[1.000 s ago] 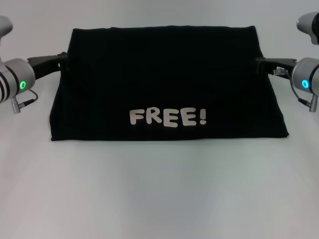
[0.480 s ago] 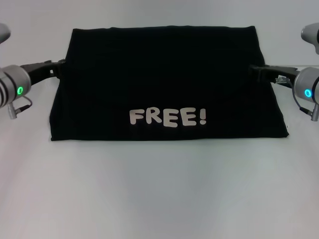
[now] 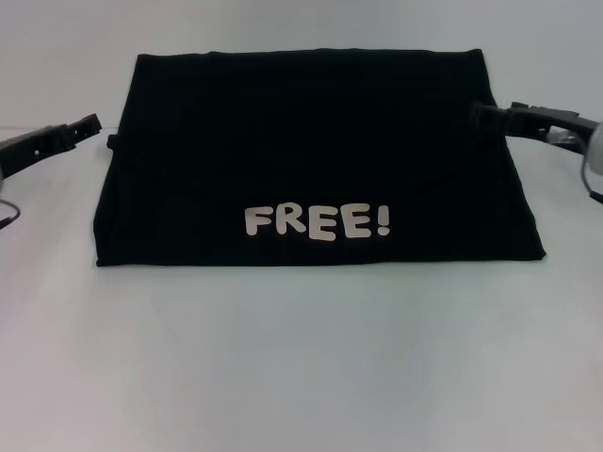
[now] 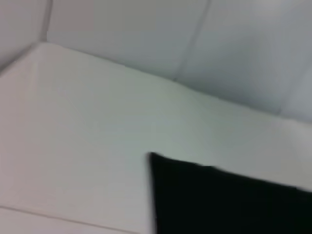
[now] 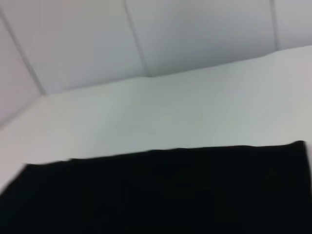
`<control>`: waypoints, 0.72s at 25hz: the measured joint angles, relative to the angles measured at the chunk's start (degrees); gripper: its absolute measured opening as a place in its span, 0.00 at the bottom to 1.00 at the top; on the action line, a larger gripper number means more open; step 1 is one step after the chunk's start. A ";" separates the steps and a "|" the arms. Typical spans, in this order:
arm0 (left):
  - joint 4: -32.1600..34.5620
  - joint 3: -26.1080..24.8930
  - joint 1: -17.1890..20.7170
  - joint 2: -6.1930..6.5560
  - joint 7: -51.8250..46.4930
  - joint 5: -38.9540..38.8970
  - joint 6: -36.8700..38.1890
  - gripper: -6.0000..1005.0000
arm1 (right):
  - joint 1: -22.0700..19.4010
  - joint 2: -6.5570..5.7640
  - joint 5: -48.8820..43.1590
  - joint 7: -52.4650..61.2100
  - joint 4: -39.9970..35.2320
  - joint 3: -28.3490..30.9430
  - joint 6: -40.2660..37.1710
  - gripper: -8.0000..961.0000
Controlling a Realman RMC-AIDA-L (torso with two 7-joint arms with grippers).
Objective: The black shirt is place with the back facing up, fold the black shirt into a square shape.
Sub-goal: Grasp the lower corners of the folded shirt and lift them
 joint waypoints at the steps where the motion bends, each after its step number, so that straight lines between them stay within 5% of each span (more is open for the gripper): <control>1: 1.52 0.06 1.44 0.00 -0.87 0.00 5.02 0.65 | -0.96 -0.32 0.32 0.71 -0.75 0.00 -3.39 0.70; 6: 9.67 3.82 6.92 -0.99 -5.70 1.10 22.96 0.77 | -5.59 -2.26 3.89 2.80 -2.37 -0.18 -16.13 0.76; 11: 15.90 10.07 9.77 -1.66 -17.20 7.00 25.52 0.91 | -8.25 -3.75 4.62 5.95 -2.76 -0.39 -19.72 0.76; 18: 16.23 11.64 8.72 -1.57 -27.29 15.15 24.15 0.92 | -8.79 -4.02 4.30 7.54 -2.87 -1.04 -18.35 0.77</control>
